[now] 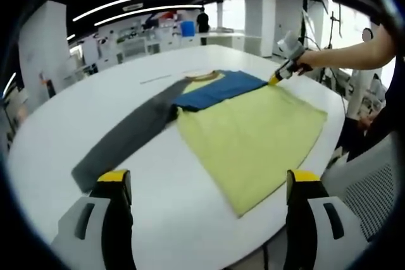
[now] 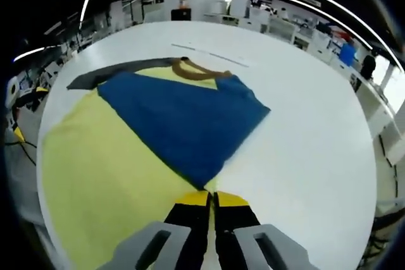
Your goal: Fold the garment on the visible template until the final outline fits inside the template.
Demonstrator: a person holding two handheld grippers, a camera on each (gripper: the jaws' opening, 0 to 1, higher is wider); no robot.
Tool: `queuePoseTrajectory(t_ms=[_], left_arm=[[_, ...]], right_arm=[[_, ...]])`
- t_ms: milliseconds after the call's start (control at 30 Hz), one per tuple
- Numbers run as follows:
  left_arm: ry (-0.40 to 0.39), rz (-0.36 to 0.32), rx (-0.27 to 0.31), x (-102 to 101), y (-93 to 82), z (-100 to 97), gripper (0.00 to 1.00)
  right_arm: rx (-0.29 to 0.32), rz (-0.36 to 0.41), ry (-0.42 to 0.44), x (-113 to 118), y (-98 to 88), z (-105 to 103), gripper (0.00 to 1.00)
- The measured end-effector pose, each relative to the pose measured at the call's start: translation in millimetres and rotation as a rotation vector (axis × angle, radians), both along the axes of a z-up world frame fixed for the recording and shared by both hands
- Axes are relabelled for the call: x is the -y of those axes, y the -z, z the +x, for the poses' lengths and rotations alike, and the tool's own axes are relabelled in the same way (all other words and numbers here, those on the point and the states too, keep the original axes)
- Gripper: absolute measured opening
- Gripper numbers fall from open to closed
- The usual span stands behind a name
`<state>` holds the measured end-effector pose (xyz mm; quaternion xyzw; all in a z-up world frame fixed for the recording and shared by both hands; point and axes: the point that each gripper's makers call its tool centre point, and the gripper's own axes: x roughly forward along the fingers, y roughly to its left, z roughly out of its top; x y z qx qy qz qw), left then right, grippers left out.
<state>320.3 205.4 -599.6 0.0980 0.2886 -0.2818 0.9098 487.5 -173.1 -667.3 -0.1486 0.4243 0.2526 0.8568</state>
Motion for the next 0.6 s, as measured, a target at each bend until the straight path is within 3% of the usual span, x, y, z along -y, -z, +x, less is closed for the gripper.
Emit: queuePoseTrajectory(t_ms=[600], left_arm=[[-0.016,0.007,-0.002,-6.4,0.6,0.1,0.99]], right_arm=[[-0.026,0.012,0.028,29.0,1.0,-4.8,0.0]])
